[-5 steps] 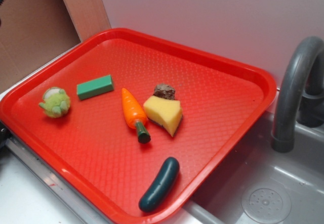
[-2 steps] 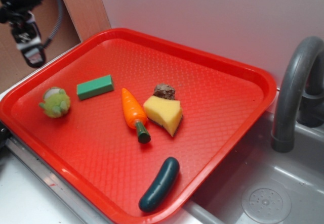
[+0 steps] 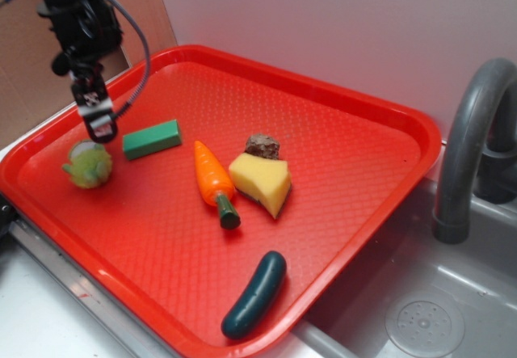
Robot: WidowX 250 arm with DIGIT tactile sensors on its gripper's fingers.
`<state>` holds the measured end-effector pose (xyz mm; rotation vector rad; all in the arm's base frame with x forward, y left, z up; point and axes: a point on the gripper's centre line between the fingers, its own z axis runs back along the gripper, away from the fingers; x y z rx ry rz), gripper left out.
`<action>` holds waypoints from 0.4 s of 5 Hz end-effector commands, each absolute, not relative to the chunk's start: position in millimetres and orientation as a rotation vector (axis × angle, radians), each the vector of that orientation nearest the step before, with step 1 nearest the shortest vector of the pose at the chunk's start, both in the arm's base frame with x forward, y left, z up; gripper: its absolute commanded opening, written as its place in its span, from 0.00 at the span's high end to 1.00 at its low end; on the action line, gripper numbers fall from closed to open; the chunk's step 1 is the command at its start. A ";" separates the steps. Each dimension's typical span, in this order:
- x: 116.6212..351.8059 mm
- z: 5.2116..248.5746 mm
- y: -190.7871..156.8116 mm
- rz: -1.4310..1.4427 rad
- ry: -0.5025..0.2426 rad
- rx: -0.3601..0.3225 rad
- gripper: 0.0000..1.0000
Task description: Grab the green block.
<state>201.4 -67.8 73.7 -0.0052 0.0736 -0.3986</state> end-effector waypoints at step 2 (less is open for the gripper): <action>212.0 23.3 -66.8 -0.403 0.133 0.105 0.00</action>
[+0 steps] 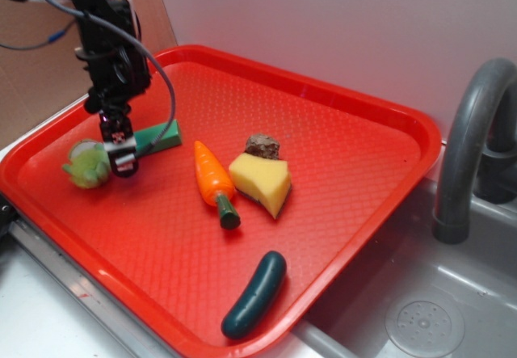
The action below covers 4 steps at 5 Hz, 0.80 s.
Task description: Grab the green block.
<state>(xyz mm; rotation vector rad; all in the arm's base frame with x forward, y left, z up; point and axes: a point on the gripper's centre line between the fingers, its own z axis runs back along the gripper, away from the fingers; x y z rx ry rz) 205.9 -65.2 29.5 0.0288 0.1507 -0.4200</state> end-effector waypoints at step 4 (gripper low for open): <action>212.4 19.9 -67.4 -0.358 0.157 0.106 1.00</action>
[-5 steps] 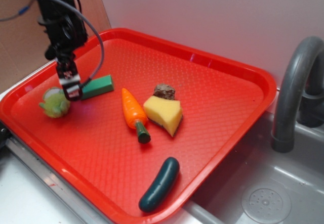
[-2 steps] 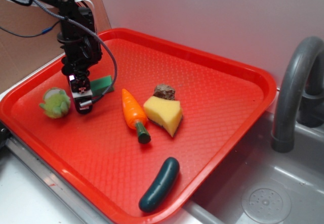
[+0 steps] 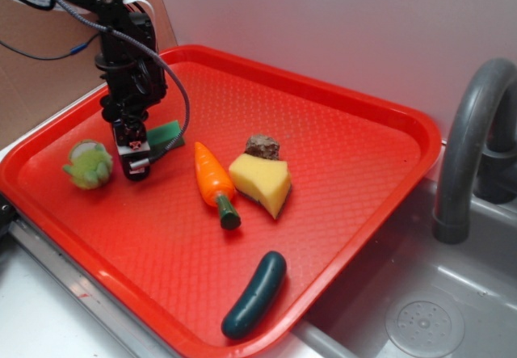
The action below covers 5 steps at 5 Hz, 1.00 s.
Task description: Grab the green block.
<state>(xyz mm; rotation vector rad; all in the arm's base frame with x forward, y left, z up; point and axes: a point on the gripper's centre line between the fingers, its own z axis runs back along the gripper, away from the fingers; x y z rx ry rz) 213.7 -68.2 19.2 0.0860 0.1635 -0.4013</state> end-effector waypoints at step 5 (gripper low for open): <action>179.5 255.7 -13.5 0.146 -0.006 -0.174 1.00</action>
